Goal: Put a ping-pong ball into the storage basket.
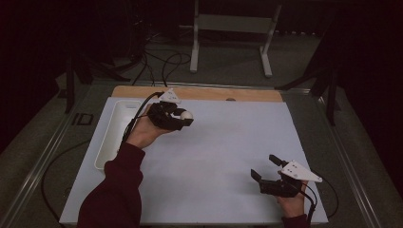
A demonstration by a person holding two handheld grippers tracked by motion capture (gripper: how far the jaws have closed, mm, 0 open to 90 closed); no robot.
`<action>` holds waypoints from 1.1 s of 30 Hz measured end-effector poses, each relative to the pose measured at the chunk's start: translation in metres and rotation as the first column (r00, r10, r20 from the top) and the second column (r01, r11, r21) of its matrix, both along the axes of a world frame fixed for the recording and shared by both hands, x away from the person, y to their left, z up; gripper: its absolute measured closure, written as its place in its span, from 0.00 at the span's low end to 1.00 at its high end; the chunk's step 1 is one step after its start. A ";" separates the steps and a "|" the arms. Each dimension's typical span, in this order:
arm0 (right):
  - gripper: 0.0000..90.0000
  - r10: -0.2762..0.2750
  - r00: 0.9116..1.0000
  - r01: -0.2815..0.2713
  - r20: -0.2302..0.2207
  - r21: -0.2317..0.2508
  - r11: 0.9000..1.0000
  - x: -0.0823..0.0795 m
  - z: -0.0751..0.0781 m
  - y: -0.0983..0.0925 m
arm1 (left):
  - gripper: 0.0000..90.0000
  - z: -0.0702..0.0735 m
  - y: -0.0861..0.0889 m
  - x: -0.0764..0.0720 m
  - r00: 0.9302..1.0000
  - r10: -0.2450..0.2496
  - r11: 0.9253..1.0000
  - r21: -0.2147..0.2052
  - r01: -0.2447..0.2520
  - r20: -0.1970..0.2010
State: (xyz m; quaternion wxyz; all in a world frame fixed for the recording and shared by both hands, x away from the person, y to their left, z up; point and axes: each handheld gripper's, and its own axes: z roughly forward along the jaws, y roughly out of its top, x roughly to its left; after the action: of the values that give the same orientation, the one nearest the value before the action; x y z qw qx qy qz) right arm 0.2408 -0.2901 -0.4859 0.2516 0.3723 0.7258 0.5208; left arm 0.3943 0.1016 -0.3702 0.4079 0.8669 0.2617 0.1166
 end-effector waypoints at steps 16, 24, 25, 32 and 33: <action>0.09 0.000 1.000 0.000 0.001 0.001 1.000 0.000 0.000 0.000 | 0.57 0.002 0.008 -0.001 1.000 0.009 1.000 -0.005 -0.009 0.004; 0.09 0.000 1.000 0.000 0.001 0.002 1.000 0.000 0.000 0.000 | 0.57 0.003 0.012 -0.002 1.000 0.011 1.000 -0.009 -0.011 0.005; 0.09 0.000 1.000 0.000 0.001 0.002 1.000 0.000 0.000 0.000 | 0.57 0.004 0.012 -0.002 1.000 0.009 1.000 -0.011 -0.009 0.004; 0.09 0.001 1.000 -0.001 0.001 0.003 1.000 0.000 0.000 0.000 | 0.57 0.004 0.016 -0.002 1.000 0.015 1.000 -0.017 -0.015 0.003; 0.09 0.001 1.000 -0.001 0.001 0.003 1.000 0.000 0.000 0.000 | 0.57 0.004 0.016 -0.002 1.000 0.015 1.000 -0.017 -0.015 0.003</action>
State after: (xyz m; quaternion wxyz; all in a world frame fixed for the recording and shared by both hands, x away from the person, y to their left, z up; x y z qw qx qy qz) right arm 0.2408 -0.2897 -0.4860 0.2513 0.3721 0.7250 0.5223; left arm 0.3920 0.1181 -0.3662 0.4149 0.8612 0.2684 0.1189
